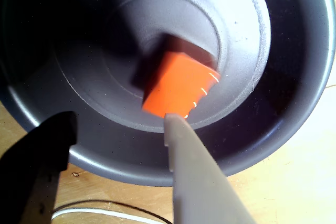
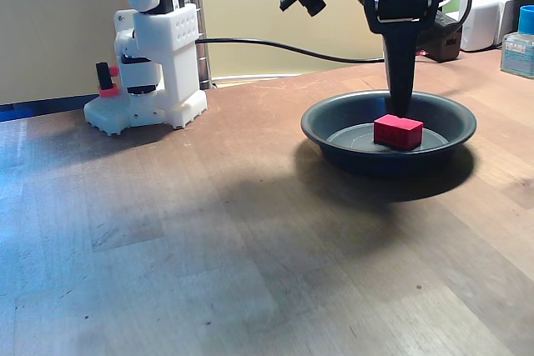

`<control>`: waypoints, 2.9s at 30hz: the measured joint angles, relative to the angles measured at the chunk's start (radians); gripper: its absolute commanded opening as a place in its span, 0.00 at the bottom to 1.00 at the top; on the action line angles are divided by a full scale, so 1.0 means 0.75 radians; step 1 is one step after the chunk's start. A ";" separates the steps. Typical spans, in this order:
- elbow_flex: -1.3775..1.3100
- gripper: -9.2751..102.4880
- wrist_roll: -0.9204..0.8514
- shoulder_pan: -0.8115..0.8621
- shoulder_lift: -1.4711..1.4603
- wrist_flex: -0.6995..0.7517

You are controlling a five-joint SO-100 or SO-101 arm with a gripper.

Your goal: Grasp a lego block and put it in the bin.

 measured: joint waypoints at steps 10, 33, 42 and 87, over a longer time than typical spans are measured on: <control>-0.055 0.08 -0.027 0.025 0.000 0.100; 0.033 0.08 -1.021 0.575 0.350 0.231; 0.399 0.08 -1.483 0.859 0.667 0.225; 1.851 0.08 -1.831 1.305 1.597 -0.558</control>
